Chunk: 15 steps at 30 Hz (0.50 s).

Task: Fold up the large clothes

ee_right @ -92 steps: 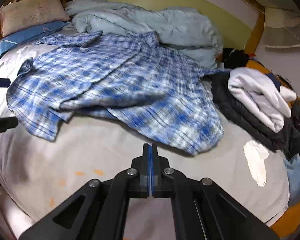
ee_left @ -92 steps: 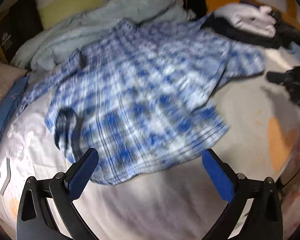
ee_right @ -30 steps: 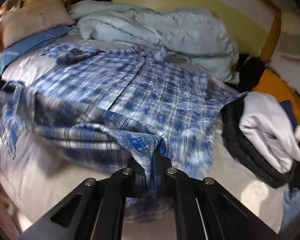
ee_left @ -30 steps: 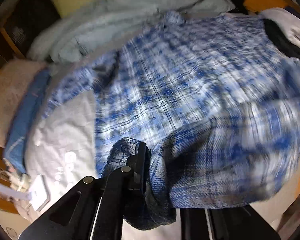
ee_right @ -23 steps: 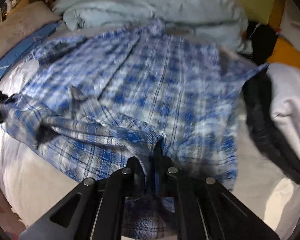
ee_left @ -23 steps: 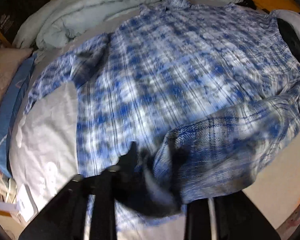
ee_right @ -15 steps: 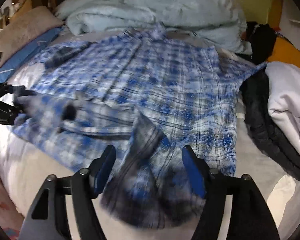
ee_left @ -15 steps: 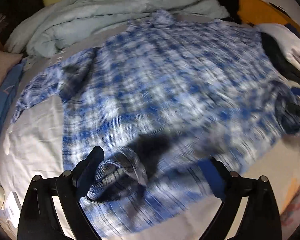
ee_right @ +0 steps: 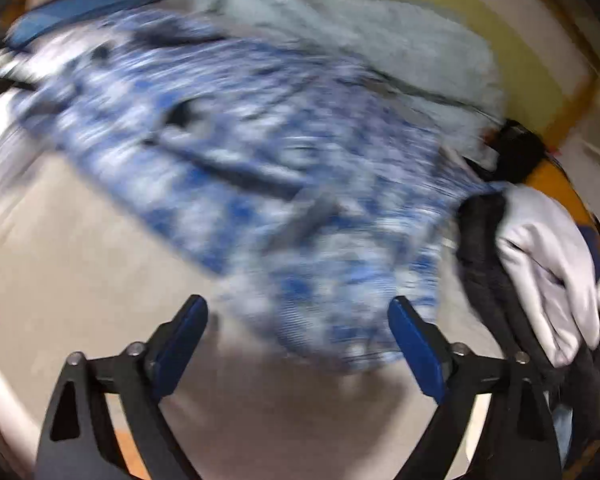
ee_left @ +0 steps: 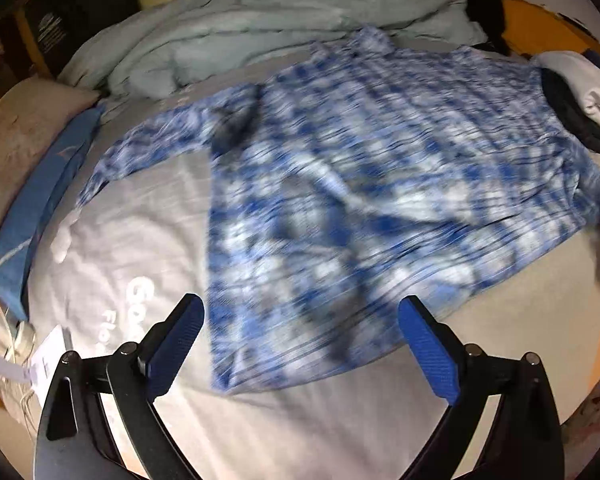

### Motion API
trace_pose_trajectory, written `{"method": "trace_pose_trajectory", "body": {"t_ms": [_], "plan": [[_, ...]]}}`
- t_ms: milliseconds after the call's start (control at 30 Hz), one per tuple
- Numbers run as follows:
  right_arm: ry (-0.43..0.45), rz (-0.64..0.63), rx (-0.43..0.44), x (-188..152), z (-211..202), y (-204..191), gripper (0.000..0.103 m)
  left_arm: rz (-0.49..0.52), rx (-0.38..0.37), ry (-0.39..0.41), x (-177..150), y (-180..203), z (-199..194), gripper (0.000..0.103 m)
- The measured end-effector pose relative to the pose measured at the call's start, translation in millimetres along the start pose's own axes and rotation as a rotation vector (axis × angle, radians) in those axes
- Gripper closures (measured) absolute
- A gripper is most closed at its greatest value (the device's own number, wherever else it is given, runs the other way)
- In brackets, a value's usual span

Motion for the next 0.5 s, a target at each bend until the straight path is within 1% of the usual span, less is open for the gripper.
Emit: {"method": "trace_pose_trajectory", "body": {"t_ms": [33, 67, 100, 133, 167, 200, 233, 300, 333, 367, 400, 433, 467, 500], "plan": [[0.015, 0.052, -0.002, 2, -1, 14, 0.044, -0.007, -0.003, -0.002, -3, -3, 0, 0.006], [0.036, 0.126, -0.003, 7, -2, 32, 0.053, -0.009, -0.005, -0.002, -6, -5, 0, 0.006], [0.049, 0.205, -0.007, 10, 0, 51, 0.073, -0.007, 0.002, -0.004, -7, -6, 1, 0.006], [0.050, 0.264, -0.003, 12, 3, 65, 0.086, -0.005, 0.022, -0.008, -7, -8, 2, 0.006], [0.046, 0.320, 0.009, 12, 7, 77, 0.090, -0.008, 0.045, -0.011, -7, -10, 5, 0.006], [0.027, 0.372, 0.013, 12, 17, 92, 0.092, -0.016, 0.065, -0.011, -6, -13, 8, 0.006], [-0.001, 0.393, -0.006, 12, 25, 100, 0.093, -0.025, 0.077, -0.013, -5, -17, 11, 0.006], [-0.042, 0.438, -0.050, 8, 39, 115, 0.094, -0.051, 0.074, -0.018, -2, -23, 19, 0.006], [-0.051, 0.457, -0.044, 7, 42, 118, 0.094, -0.073, 0.061, -0.016, -1, -28, 23, 0.010], [-0.058, 0.481, -0.016, 6, 45, 121, 0.094, -0.100, 0.042, -0.016, 0, -31, 27, 0.028], [-0.052, 0.517, 0.053, 5, 44, 121, 0.094, -0.126, 0.017, -0.027, 1, -35, 32, 0.042], [-0.038, 0.538, 0.118, 5, 39, 121, 0.086, -0.143, -0.012, -0.041, 1, -36, 38, 0.072], [-0.025, 0.543, 0.165, 5, 33, 117, 0.066, -0.159, -0.054, -0.046, 1, -37, 43, 0.093], [0.011, 0.534, 0.227, 5, 21, 113, 0.054, -0.172, -0.090, -0.044, 2, -37, 46, 0.100]]}}
Point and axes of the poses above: each gripper's, at about its wrist camera, not at the fingertips, and z roughly the way its jaws point, y to its right, x to its top, the point moved 8 cm from there along z, roughly the way its jaws point, and after that the axes turned 8 degrees about -y, right-handed, at the moved point
